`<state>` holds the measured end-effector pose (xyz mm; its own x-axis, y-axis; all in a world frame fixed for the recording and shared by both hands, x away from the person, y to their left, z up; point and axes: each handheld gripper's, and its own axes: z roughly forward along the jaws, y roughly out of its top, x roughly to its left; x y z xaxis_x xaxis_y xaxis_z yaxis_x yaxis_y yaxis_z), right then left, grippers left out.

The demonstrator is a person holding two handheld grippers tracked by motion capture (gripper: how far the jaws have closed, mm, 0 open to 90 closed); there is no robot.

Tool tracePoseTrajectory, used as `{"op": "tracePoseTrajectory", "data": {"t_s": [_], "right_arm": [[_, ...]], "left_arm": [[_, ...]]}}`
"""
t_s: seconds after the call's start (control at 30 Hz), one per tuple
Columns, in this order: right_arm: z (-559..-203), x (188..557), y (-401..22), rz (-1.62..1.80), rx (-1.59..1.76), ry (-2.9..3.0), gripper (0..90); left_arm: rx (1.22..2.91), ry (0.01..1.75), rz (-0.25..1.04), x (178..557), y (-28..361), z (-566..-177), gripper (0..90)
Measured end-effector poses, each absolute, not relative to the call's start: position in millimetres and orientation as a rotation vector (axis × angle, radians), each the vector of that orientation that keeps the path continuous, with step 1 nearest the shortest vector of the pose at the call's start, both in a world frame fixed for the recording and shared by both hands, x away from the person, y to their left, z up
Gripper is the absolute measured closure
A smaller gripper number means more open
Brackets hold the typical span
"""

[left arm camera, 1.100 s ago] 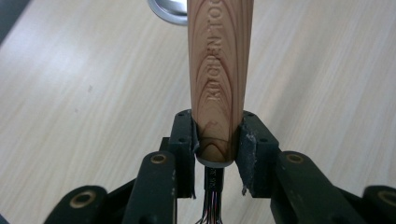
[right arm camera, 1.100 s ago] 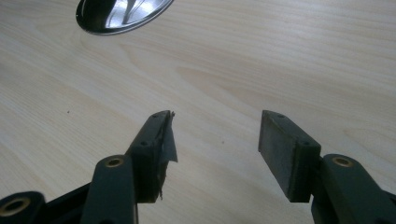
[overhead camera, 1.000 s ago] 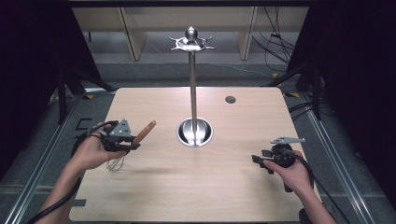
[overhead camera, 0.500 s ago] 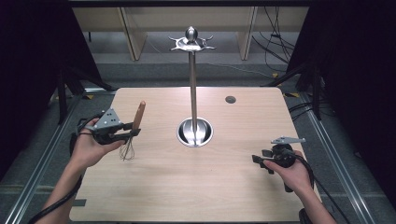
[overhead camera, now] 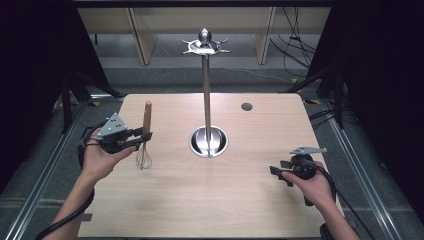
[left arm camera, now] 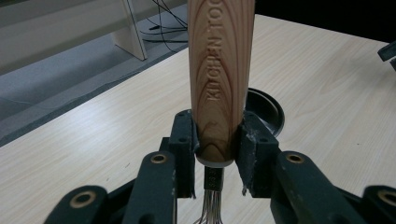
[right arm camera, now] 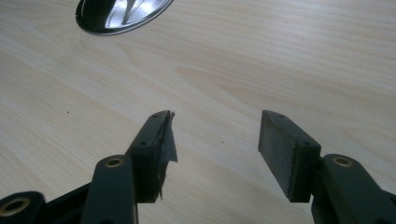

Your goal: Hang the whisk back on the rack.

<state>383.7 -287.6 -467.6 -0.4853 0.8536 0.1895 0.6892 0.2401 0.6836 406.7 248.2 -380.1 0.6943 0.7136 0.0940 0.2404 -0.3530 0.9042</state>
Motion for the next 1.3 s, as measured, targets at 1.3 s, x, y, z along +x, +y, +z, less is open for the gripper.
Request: {"op": "tracePoseTrajectory", "data": {"t_s": [1.3], "right_arm": [[-468.6,385.1,-288.3,1.087,1.437,2.285,45.1]], "left_arm": [[1.726,0.629,0.476,424.6,214.5,-338.8,68.7]]}}
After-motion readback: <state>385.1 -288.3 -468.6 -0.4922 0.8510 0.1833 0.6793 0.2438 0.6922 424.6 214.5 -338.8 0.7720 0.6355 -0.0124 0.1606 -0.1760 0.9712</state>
